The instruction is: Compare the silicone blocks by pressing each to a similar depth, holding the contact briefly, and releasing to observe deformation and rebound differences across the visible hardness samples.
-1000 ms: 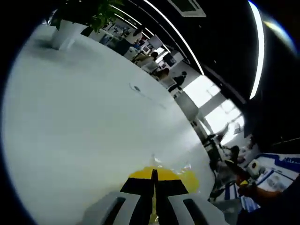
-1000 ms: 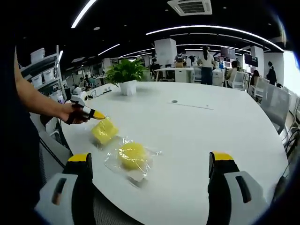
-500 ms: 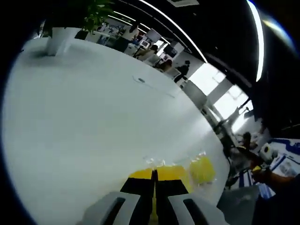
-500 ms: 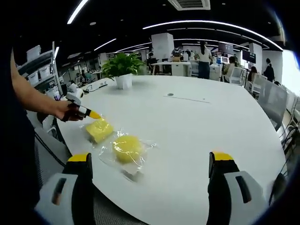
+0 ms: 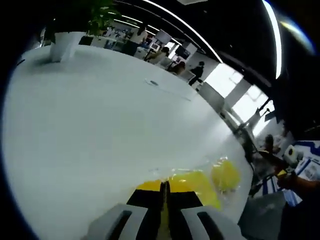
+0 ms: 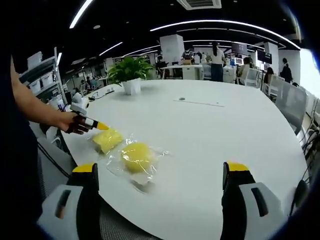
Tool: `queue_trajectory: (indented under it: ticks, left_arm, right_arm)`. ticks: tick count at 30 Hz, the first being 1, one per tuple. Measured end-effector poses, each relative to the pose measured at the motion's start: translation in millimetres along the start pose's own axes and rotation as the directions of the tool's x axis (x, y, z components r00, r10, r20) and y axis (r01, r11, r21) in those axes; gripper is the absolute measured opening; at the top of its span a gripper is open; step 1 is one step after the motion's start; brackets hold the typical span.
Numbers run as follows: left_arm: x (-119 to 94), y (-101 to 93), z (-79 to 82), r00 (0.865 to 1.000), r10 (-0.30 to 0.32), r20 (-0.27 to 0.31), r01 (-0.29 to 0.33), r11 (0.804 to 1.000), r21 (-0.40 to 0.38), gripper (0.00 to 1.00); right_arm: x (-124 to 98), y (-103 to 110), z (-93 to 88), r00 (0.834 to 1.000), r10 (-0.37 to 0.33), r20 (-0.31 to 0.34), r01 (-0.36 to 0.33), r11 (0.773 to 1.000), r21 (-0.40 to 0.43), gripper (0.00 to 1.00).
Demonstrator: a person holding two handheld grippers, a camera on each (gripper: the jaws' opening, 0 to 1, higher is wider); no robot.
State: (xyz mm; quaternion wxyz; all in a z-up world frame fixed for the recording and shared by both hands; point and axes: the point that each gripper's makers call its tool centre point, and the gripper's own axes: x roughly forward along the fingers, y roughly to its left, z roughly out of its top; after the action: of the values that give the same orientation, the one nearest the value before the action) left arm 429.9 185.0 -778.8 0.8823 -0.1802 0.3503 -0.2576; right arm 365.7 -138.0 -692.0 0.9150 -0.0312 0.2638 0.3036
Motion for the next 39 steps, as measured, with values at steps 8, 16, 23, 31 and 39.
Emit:
queue_trajectory:
  ticks: [8, 16, 23, 31, 39]
  left_arm:
    - [-18, 12.3, 11.7, 0.993, 0.046, 0.107, -0.055, 0.995, 0.087, 0.56]
    - [-56, -7.5, 40.2, 0.982, 0.011, 0.188, -0.043, 0.985, 0.167, 0.82]
    - [-91, -12.7, 39.8, 0.975, 0.057, 0.217, -0.117, 0.954, 0.275, 0.97]
    - [-131, -15.9, 23.6, 0.974, 0.088, 0.21, -0.142, 0.955, 0.259, 1.0]
    - [-143, -23.0, 14.0, 0.972, 0.096, 0.217, -0.159, 0.942, 0.296, 1.0]
  right_arm:
    - [0, -5, 4.4, 1.0, -0.008, 0.019, 0.007, 0.999, 0.033, 0.97]
    - [6, -7, 14.5, 0.999, 0.012, 0.031, -0.012, 1.0, 0.005, 0.97]
    - [11, -9, 20.9, 0.999, 0.025, 0.04, -0.025, 1.0, 0.009, 0.97]
    - [16, -9, 8.5, 0.999, 0.052, 0.016, -0.052, 0.999, -0.013, 0.97]
    - [15, -4, -1.9, 0.998, 0.054, 0.031, -0.054, 0.999, 0.0, 0.97]
